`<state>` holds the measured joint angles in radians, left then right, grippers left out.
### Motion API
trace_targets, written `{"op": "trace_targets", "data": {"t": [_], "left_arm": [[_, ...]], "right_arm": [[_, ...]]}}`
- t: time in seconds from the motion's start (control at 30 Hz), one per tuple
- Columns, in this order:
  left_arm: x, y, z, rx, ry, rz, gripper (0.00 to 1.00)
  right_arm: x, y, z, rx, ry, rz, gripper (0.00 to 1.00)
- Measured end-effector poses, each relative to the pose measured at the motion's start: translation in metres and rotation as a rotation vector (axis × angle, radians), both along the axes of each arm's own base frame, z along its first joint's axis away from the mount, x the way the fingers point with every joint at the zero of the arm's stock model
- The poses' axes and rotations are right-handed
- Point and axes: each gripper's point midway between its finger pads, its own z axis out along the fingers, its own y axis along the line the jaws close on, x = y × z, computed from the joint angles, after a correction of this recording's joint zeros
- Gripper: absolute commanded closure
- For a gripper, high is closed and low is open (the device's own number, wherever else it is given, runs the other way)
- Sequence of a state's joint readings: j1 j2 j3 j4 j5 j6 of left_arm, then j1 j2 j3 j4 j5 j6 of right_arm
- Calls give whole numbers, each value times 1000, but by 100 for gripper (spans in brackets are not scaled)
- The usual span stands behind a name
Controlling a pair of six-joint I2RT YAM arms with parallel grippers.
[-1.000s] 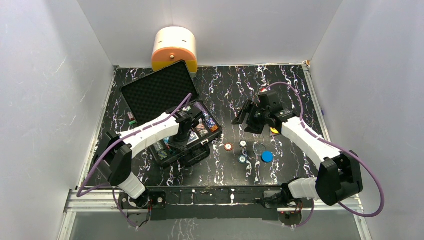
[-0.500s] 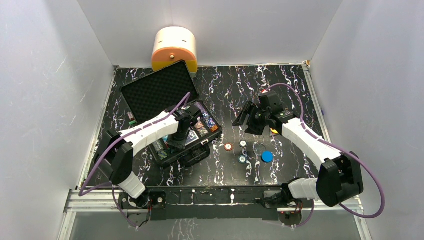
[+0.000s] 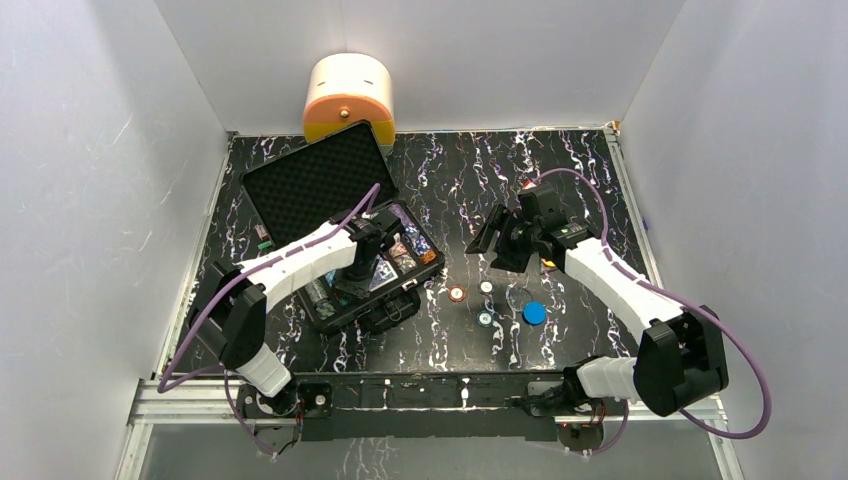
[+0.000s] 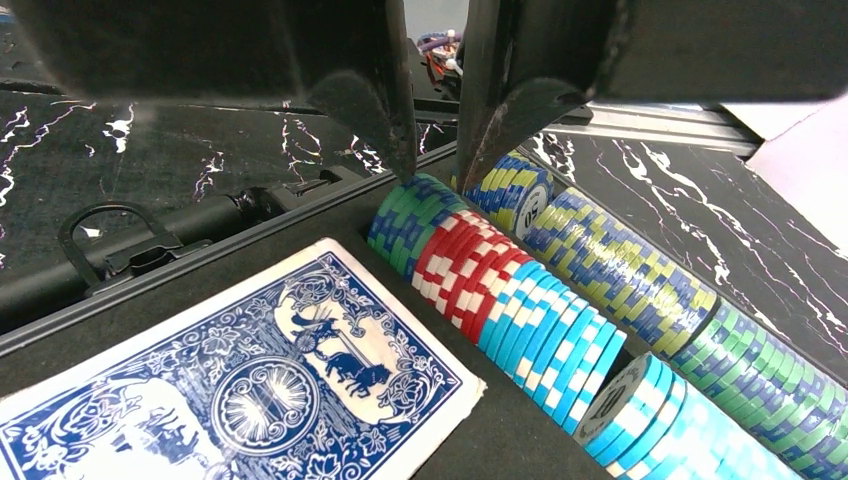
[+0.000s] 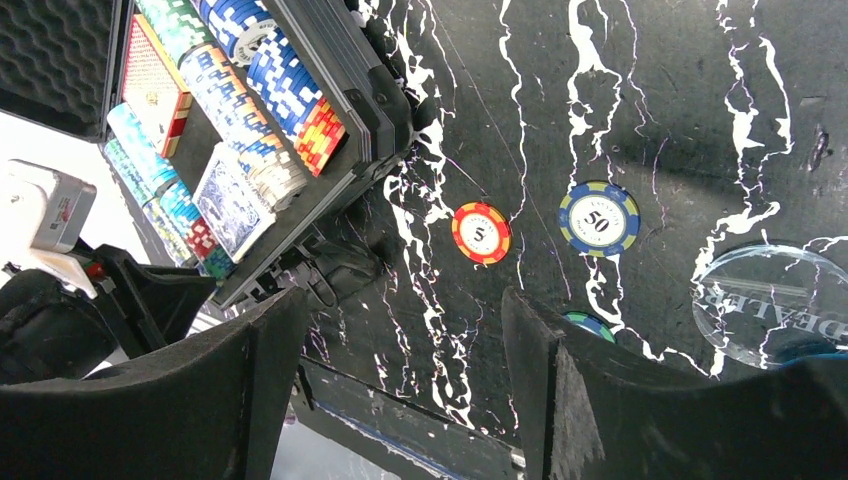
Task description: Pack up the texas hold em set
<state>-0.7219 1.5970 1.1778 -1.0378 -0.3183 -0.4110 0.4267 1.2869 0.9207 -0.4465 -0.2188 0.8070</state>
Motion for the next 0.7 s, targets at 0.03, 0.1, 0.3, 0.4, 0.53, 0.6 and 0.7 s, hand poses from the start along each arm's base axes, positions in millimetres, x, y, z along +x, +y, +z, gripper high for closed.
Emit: {"op": "trace_targets", "data": {"t": [0.03, 0.1, 0.3, 0.4, 0.53, 0.6, 0.7], "left_arm": [[0, 0, 1, 0, 0, 0, 79], [1, -2, 3, -8, -4, -2, 76], [11, -21, 31, -166, -106, -29, 57], [19, -38, 58, -308, -207, -40, 52], [32, -65, 97, -519, -355, -50, 43], [40, -79, 114, -620, -423, -45, 39], [45, -91, 125, -727, -488, -30, 30]], "right_arm": [[-1, 0, -1, -2, 1, 0, 22], [0, -1, -1, -5, -3, 1, 22], [-5, -15, -11, -95, -2, 10, 27], [-11, -28, -23, -189, 16, 3, 28], [-23, -31, -37, -297, 32, 35, 28], [-31, -29, -46, -351, 47, 60, 28], [-41, -25, -54, -400, 55, 96, 28]]}}
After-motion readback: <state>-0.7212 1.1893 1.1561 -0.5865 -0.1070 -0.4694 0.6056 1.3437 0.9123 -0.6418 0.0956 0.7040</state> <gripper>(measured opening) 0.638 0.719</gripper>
